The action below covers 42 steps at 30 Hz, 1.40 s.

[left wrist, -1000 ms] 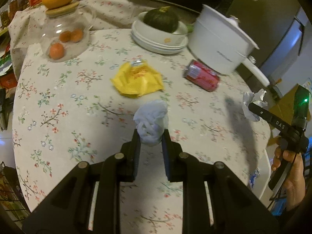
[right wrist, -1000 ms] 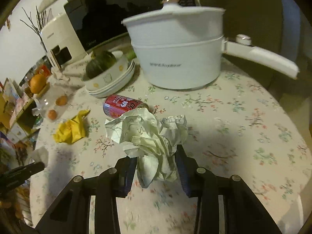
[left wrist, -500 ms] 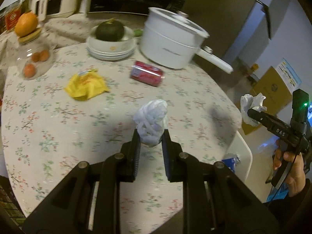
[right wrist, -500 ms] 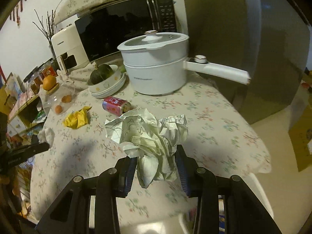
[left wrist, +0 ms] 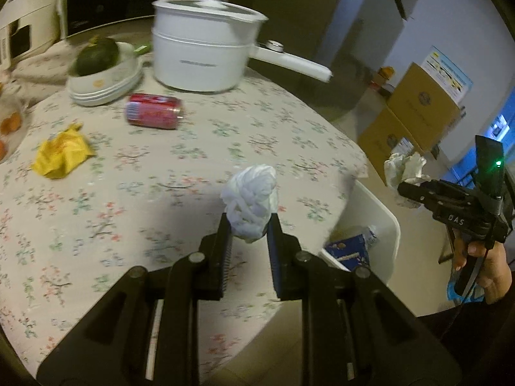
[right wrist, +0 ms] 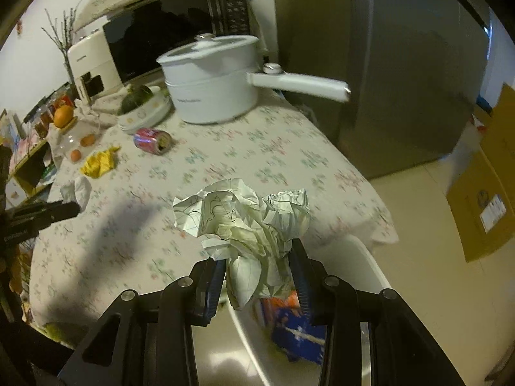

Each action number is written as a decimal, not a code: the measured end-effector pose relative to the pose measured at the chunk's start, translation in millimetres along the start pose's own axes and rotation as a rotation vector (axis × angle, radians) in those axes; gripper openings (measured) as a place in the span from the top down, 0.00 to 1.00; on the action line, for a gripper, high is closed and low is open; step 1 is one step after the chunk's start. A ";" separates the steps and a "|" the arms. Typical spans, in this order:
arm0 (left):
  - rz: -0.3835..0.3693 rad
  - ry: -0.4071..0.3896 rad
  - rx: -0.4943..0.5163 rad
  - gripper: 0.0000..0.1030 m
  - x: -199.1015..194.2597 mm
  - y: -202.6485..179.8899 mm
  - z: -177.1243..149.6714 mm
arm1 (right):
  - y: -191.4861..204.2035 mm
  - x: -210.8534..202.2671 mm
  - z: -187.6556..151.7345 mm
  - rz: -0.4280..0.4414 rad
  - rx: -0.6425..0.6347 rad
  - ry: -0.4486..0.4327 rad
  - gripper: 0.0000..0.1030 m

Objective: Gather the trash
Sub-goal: 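Carry the tissue ball with the left tool while the right tool carries the paper over the bin, then open the left tool over the bin while the right tool releases the crumpled paper into it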

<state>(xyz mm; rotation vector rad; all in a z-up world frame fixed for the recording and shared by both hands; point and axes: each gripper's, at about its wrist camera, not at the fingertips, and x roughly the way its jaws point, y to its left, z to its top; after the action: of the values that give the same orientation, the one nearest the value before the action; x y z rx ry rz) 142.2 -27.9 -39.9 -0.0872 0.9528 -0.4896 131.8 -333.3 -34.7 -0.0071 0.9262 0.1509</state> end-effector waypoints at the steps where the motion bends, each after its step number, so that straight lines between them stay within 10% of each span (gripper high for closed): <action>1: -0.010 0.005 0.010 0.78 3.4 -7.1 -0.2 | -4.6 -0.2 -3.6 -0.007 0.002 0.006 0.61; 28: -0.182 0.230 0.302 0.76 115.3 -177.6 -33.2 | -111.8 0.9 -83.7 -0.052 0.211 0.220 0.60; 35: -0.157 0.229 0.312 0.44 127.0 -174.8 -34.8 | -113.8 3.5 -85.8 -0.054 0.207 0.232 0.60; 42: -0.139 0.204 0.284 0.31 112.6 -164.2 -29.8 | -113.1 7.0 -85.4 -0.061 0.209 0.247 0.60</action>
<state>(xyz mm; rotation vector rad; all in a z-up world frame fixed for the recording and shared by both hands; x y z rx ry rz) 112.8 -218.9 -96.5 0.1570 1.0711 -0.7691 83.0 -450.3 -98.3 0.1418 1.1839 -0.0042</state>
